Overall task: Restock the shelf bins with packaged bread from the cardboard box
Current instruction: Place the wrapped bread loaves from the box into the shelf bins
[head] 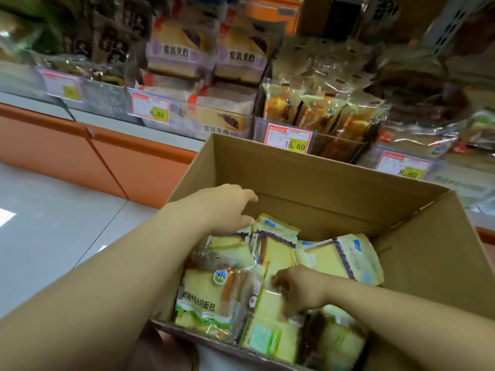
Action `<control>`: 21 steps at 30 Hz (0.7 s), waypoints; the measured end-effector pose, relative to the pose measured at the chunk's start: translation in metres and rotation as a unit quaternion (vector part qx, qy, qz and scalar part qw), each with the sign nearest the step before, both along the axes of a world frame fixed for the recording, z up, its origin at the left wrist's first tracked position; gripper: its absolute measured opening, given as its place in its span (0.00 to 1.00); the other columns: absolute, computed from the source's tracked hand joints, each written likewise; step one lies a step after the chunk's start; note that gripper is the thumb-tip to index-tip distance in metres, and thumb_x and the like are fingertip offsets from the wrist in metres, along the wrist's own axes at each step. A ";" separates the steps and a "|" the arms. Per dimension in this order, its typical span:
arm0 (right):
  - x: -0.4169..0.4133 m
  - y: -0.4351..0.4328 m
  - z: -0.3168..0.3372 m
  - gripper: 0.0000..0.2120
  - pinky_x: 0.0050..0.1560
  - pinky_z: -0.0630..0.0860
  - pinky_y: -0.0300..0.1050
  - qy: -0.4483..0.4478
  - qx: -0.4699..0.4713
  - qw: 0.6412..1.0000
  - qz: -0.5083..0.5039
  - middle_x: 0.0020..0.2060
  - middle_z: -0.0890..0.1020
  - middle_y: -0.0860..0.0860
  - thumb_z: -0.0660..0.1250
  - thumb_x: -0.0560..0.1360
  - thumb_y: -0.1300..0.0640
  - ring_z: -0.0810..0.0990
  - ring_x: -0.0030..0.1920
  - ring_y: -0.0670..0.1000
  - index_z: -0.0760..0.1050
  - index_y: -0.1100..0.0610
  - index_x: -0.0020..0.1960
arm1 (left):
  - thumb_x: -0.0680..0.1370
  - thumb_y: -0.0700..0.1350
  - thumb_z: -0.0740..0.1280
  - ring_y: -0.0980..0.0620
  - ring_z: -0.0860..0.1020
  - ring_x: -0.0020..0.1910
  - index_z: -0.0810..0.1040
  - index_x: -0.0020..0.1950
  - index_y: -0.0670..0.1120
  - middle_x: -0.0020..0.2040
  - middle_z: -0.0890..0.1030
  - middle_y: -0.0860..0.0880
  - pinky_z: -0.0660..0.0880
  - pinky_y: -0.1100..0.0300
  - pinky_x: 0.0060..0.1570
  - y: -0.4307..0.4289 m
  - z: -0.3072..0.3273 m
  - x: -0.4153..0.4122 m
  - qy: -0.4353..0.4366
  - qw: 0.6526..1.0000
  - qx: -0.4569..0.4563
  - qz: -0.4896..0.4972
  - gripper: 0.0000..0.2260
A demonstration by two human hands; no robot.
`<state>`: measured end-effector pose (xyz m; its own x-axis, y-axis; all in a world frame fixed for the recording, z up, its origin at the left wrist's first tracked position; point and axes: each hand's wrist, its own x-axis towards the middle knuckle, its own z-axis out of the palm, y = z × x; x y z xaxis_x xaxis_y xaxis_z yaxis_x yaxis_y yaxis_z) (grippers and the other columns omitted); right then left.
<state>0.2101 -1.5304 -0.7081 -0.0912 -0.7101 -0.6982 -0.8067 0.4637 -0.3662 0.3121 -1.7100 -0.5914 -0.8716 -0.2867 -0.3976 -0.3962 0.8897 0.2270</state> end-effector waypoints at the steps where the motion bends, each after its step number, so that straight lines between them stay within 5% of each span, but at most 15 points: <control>1: 0.001 0.000 0.002 0.15 0.36 0.65 0.41 -0.001 0.000 1.000 0.010 0.36 0.74 0.46 0.76 0.68 0.51 0.71 0.42 0.51 0.75 0.54 0.49 | 0.80 0.54 0.61 0.49 0.69 0.67 0.61 0.75 0.53 0.71 0.68 0.50 0.70 0.49 0.64 0.001 0.000 -0.001 -0.001 1.000 0.003 -0.001 0.24; 3: 0.002 -0.003 0.012 0.12 0.31 0.64 0.39 -0.009 -0.003 1.000 0.017 0.33 0.73 0.47 0.75 0.68 0.51 0.71 0.39 0.51 0.73 0.54 0.41 | 0.80 0.54 0.61 0.50 0.70 0.67 0.61 0.75 0.53 0.71 0.68 0.50 0.69 0.51 0.65 0.003 0.001 -0.001 0.002 1.000 0.017 -0.003 0.24; 9: -0.030 -0.004 0.076 0.11 0.40 0.71 0.42 0.087 -0.192 0.977 -0.002 0.37 0.73 0.46 0.73 0.68 0.56 0.72 0.39 0.48 0.70 0.51 0.41 | 0.77 0.58 0.65 0.52 0.72 0.65 0.62 0.75 0.53 0.70 0.70 0.51 0.70 0.59 0.62 0.010 0.005 -0.004 0.028 0.995 0.098 -0.002 0.28; 12: -0.038 0.009 0.108 0.14 0.37 0.72 0.37 0.039 -0.267 0.959 -0.084 0.35 0.75 0.44 0.75 0.68 0.55 0.74 0.36 0.44 0.69 0.48 0.39 | 0.73 0.58 0.71 0.56 0.74 0.58 0.64 0.73 0.53 0.64 0.74 0.55 0.69 0.68 0.52 0.017 0.004 -0.006 0.074 0.987 0.145 -0.003 0.32; 16: -0.040 0.015 0.126 0.15 0.47 0.77 0.47 0.019 -0.361 0.918 -0.163 0.44 0.81 0.47 0.75 0.67 0.49 0.79 0.45 0.47 0.74 0.51 0.49 | 0.71 0.54 0.73 0.61 0.76 0.44 0.73 0.60 0.55 0.52 0.79 0.57 0.71 0.67 0.42 0.022 0.004 -0.012 0.154 0.970 0.187 -0.006 0.19; 18: -0.045 0.016 0.123 0.21 0.51 0.77 0.44 0.002 -0.349 0.918 -0.190 0.50 0.80 0.44 0.76 0.66 0.48 0.79 0.50 0.46 0.73 0.50 0.54 | 0.72 0.54 0.73 0.60 0.77 0.43 0.75 0.54 0.55 0.49 0.80 0.57 0.75 0.62 0.43 0.021 0.007 -0.012 0.181 0.972 0.149 0.007 0.14; 21: -0.055 0.024 0.105 0.36 0.58 0.71 0.36 0.060 -0.201 0.965 -0.156 0.62 0.73 0.44 0.76 0.66 0.46 0.74 0.61 0.46 0.65 0.51 0.68 | 0.72 0.57 0.70 0.55 0.76 0.45 0.72 0.55 0.56 0.47 0.78 0.58 0.73 0.58 0.41 0.018 0.014 -0.009 0.174 0.984 -0.016 0.019 0.15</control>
